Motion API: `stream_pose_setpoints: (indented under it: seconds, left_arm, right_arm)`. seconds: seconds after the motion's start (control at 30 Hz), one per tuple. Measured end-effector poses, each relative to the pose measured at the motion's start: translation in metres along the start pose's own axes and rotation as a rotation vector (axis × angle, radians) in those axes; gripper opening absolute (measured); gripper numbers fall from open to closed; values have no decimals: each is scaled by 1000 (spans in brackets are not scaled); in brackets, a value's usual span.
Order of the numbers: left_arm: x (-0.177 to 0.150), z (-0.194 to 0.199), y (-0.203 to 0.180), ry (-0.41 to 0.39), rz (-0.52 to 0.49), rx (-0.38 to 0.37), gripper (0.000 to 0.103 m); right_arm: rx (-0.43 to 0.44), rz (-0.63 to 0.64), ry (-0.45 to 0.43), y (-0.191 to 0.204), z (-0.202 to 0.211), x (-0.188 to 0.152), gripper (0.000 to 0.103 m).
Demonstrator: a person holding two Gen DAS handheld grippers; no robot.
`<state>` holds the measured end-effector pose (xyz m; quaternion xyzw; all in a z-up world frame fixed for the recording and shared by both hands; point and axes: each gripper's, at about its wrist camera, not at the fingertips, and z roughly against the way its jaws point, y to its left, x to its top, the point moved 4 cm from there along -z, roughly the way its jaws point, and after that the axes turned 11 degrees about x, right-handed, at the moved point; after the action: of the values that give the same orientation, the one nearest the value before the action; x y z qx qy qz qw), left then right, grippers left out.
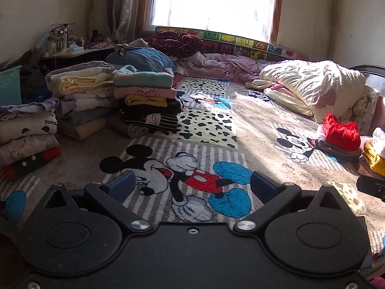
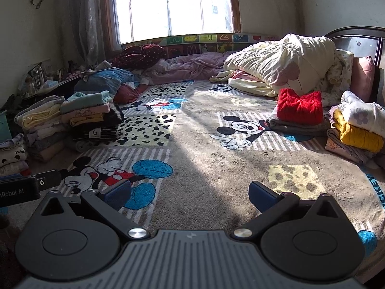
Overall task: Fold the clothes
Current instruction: 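Grasp the lavender-and-cream sweatshirt from the clothes stack with the left gripper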
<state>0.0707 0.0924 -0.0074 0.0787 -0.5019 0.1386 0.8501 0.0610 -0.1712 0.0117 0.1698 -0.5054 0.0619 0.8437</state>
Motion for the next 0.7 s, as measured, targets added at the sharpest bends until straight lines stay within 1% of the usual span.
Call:
stream_pose_setpoints:
  seconds: [0.1, 0.23, 0.33, 0.47, 0.53, 0.57, 0.6, 0.67, 0.7]
  left_arm:
    - [14, -21, 42, -18, 53, 86, 102]
    - [27, -50, 104, -28, 103, 214, 102]
    - [34, -70, 152, -40, 134, 309, 102]
    - [44, -96, 216, -49, 188, 422, 99]
    - [49, -108, 243, -58, 197, 468, 90]
    - [52, -115, 257, -63, 198, 492, 87]
    - [55, -121, 268, -72, 192, 508, 81]
    - [60, -134, 288, -84, 176, 525, 75]
    - [62, -140, 297, -88, 165, 533, 70]
  right_arm:
    - [54, -6, -48, 4, -13, 18, 103]
    - [137, -14, -77, 15, -37, 32, 103]
    - [171, 2, -59, 31, -61, 37, 103]
    - [217, 2, -2, 55, -94, 34, 103]
    - [252, 16, 34, 69, -111, 27, 103]
    - [271, 24, 52, 77, -120, 24, 103]
    - [284, 32, 65, 83, -127, 20, 103]
    - [318, 44, 89, 96, -140, 13, 103]
    - [339, 45, 100, 102, -145, 9, 103]
